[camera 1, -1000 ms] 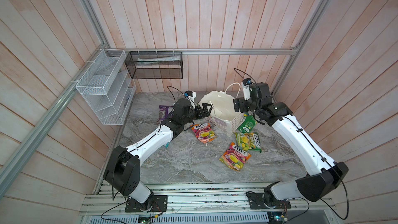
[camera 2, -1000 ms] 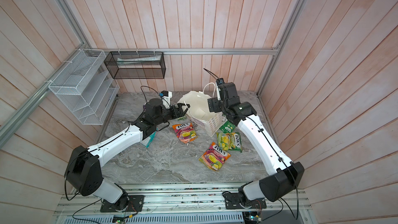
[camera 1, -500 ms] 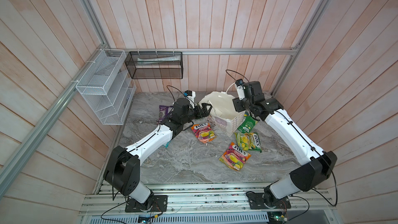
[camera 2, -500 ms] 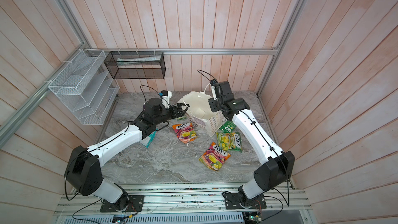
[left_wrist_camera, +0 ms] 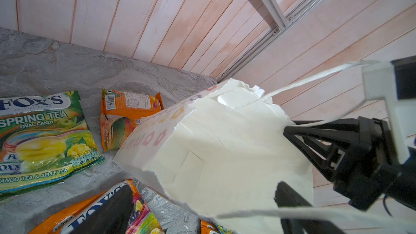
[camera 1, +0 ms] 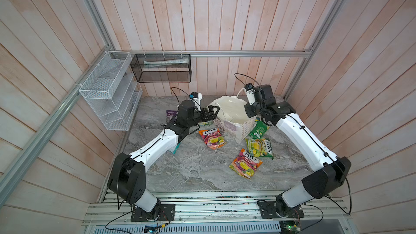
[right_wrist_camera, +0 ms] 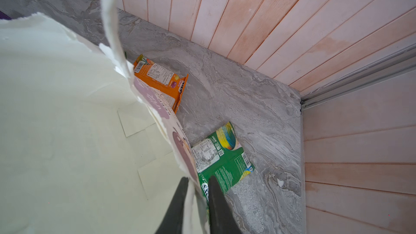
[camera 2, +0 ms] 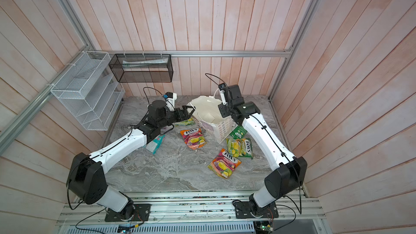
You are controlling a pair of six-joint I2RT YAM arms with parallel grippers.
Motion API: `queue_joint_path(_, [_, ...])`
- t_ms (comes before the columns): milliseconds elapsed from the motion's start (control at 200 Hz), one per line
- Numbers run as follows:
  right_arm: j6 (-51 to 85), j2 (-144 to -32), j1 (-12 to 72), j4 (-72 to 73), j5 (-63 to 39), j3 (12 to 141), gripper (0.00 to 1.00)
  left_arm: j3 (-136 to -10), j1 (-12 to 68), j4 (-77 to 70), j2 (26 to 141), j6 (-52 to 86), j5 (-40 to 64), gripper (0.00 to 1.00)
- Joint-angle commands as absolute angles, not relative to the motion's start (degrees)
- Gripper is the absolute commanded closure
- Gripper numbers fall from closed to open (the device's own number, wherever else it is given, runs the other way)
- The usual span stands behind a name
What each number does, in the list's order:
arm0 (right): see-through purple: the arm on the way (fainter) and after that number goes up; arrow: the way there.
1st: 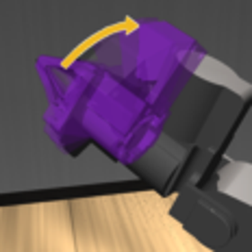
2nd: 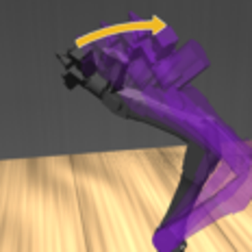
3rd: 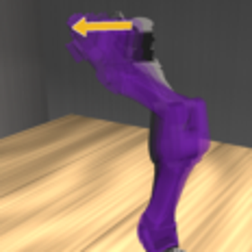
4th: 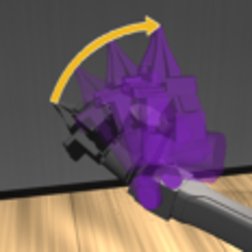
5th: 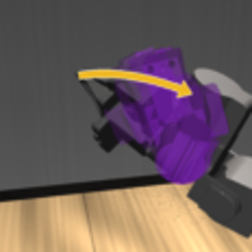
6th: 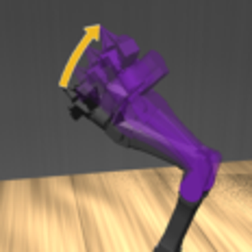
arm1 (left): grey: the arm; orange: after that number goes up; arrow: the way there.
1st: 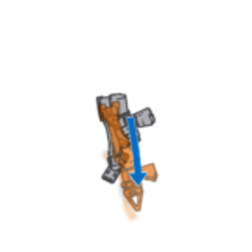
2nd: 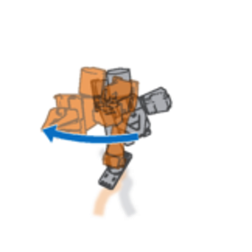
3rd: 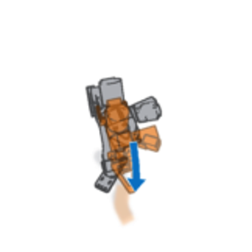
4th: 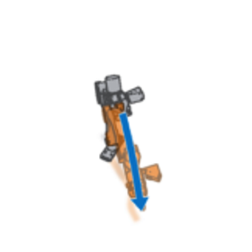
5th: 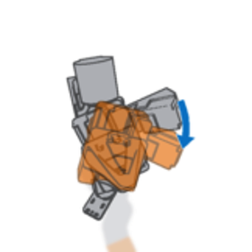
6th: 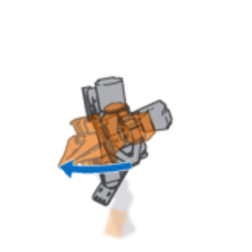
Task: Place the snacks into the paper bag
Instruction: Pick up the paper bag from the center of the table, then pick up the snack from the middle-left of the table.
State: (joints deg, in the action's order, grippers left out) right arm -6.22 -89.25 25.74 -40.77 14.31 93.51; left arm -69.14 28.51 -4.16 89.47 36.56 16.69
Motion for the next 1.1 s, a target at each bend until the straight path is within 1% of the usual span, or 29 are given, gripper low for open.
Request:
queue_joint_path(0, [-6.10, -88.54, 25.93, -41.85, 12.03, 94.69, 0.91, -71.38, 27.45, -3.20, 87.89, 34.23, 19.33, 0.00])
queue_joint_path(105, [-5.23, -87.08, 25.84, -40.91, 10.79, 93.45, 1.00, -73.19, 27.07, -1.24, 88.15, 32.42, 19.84, 0.00])
queue_joint_path(250, [-3.50, -85.35, 25.71, -40.98, 7.40, 93.05, 1.00, -76.52, 26.66, 1.93, 88.50, 30.39, 22.01, 0.00])
queue_joint_path(470, [1.63, -81.05, 23.90, -38.37, 8.37, 88.69, 1.00, -82.70, 25.05, 7.98, 86.68, 26.58, 29.04, 0.00])
queue_joint_path(560, [4.67, -80.44, 20.88, -38.71, 3.25, 88.17, 1.00, -85.64, 24.39, 11.31, 85.31, 24.80, 32.17, 0.00])
queue_joint_path(690, [7.91, -80.09, 18.14, -38.55, 0.44, 87.13, 1.00, -87.07, 24.17, 15.57, 81.05, 21.09, 33.23, 0.00])
queue_joint_path(780, [11.20, -80.06, 17.35, -38.97, 1.55, 87.14, 1.00, -85.35, 23.93, 17.52, 77.00, 19.95, 29.80, 0.00])
queue_joint_path(875, [14.27, -79.99, 16.35, -40.14, -0.04, 88.08, 1.00, -82.08, 22.60, 20.18, 73.39, 21.63, 24.33, 0.00])
queue_joint_path(1095, [15.64, -79.14, 16.35, -40.91, -3.58, 87.70, 1.00, -69.79, 11.43, 22.60, 65.97, 29.52, 23.12, 0.00])
